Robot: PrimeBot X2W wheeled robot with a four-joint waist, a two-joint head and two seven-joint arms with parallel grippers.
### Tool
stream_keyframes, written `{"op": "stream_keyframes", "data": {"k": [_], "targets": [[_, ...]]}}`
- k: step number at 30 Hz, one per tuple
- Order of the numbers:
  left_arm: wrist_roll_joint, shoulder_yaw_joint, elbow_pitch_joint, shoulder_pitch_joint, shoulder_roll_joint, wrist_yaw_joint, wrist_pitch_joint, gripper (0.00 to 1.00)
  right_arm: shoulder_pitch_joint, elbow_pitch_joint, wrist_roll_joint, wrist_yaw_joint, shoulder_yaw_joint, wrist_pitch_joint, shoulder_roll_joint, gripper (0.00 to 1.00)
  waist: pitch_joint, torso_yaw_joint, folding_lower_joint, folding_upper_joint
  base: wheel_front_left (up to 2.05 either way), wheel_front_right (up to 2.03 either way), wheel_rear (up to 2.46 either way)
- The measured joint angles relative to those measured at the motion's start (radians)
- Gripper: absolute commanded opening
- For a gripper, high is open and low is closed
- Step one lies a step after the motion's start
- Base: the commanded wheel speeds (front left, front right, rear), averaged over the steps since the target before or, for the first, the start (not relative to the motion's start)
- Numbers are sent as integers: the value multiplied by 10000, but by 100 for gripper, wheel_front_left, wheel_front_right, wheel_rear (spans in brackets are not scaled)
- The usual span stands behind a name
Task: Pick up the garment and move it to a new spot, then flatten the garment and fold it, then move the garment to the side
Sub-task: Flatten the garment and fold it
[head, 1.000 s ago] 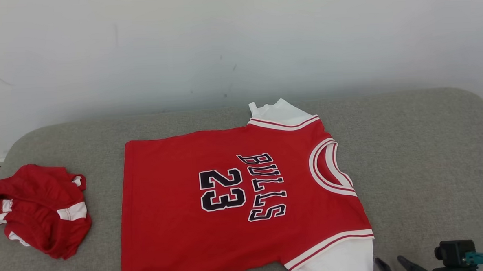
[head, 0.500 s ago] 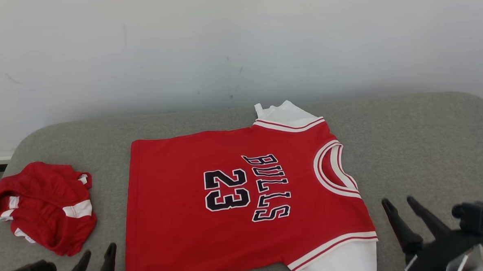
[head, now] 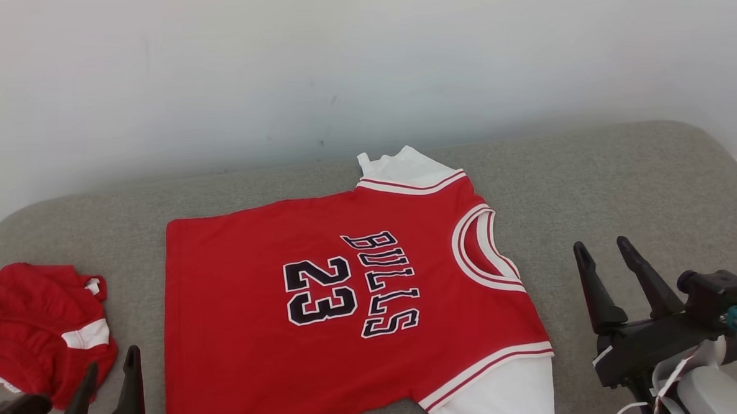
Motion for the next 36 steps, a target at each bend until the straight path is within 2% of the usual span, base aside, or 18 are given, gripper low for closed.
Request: {"op": "stream_keyframes", "data": {"k": [10,16,18,23,36], "targets": [[1396,1546,-29,363,-1365,0,-2,100,-168,460,-1214,-188,115,-96,493,100,107,-321,1,1,0,0,0],[2387,2481,-194,980,-1827,2,-15,100,-170,652,-1620,-198,23,-138,704,100,81,-512,0,0,0,0,0],[2723,2447,-245,1011,-1912,0,-15,100,-132,683,-1747,-199,-13,-161,704,100,85,-574,0,0,0,0,0],[4357,2322,-288,1089,-1854,0,-15,100,-58,780,-2080,-219,-111,-161,738,100,120,-630,0,0,0,0,0],[5099,2652,-522,1125,-2190,0,-15,100,63,895,-2575,-284,-391,-163,1060,100,142,-597,0,0,0,0,0]]}}
